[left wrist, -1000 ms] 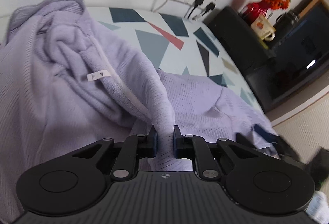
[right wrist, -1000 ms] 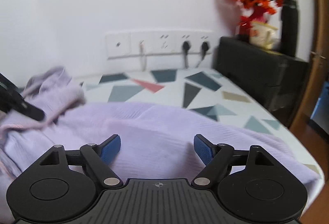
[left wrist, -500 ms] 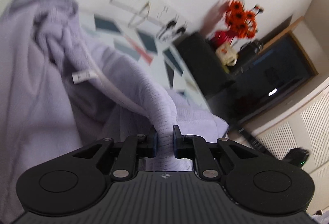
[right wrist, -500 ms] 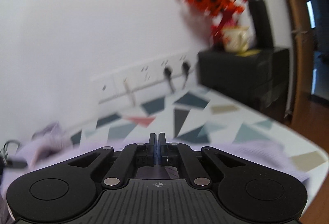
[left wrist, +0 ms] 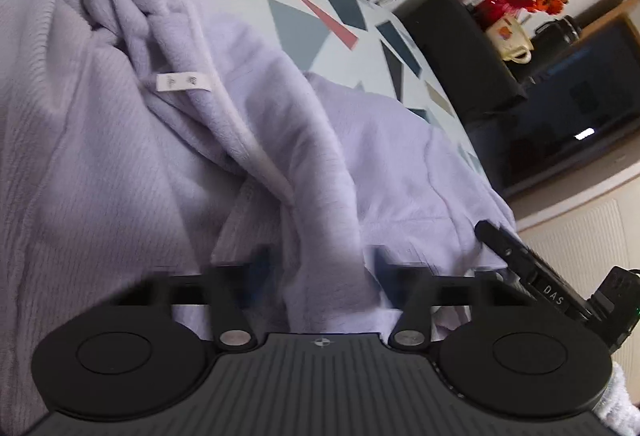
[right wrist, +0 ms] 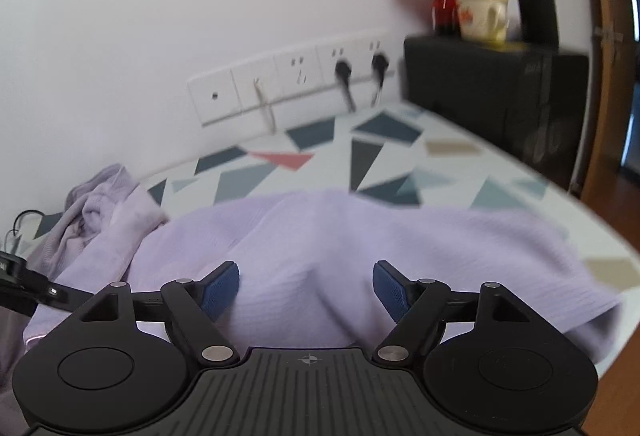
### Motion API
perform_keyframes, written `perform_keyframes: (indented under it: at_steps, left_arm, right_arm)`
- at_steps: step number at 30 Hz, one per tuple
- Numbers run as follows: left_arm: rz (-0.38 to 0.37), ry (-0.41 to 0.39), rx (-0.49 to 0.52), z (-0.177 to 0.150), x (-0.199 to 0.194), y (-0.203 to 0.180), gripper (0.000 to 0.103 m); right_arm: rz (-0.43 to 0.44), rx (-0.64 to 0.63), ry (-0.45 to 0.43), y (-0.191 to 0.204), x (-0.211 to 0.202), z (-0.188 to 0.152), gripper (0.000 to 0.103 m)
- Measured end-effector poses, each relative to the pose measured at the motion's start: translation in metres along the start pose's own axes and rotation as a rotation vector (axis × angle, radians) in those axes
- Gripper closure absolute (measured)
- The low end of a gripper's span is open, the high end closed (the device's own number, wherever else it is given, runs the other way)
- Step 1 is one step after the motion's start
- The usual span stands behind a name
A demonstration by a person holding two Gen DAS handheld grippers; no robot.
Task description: Fold clothes
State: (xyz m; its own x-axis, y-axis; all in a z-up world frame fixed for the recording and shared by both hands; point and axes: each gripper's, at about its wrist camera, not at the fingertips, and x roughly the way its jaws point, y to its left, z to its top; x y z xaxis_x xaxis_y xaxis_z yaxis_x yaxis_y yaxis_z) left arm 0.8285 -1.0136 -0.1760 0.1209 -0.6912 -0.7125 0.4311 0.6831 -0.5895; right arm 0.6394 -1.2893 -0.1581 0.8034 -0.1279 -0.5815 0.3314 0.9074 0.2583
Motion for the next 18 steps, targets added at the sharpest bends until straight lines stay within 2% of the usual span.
perform_keyframes:
  at_steps: [2,3,4,7,12,18]
  left_arm:
    - [-0.013,-0.05,0.004,-0.002,-0.011,-0.003,0.088]
    - [-0.025,-0.077,0.026,-0.001,-0.019,-0.007,0.088]
    - [-0.037,-0.108,0.05,0.0,-0.028,-0.012,0.088]
    - [-0.077,-0.225,0.134,0.005,-0.059,-0.038,0.089]
    - [-0.142,-0.419,0.276,0.015,-0.111,-0.08,0.088]
    - [-0.223,-0.647,0.445,0.025,-0.173,-0.13,0.088]
  right_arm:
    - [0.044,0.051,0.061,0.001,0.012,-0.003,0.052]
    - [0.051,0.07,0.071,0.001,0.015,-0.002,0.09]
    - [0.058,0.091,0.076,0.0,0.017,-0.001,0.097]
    - [0.084,0.183,-0.029,-0.006,0.001,0.018,0.097]
    - [0.13,0.22,-0.326,0.0,-0.055,0.065,0.098]
    - [0.184,0.19,-0.585,0.013,-0.13,0.107,0.098]
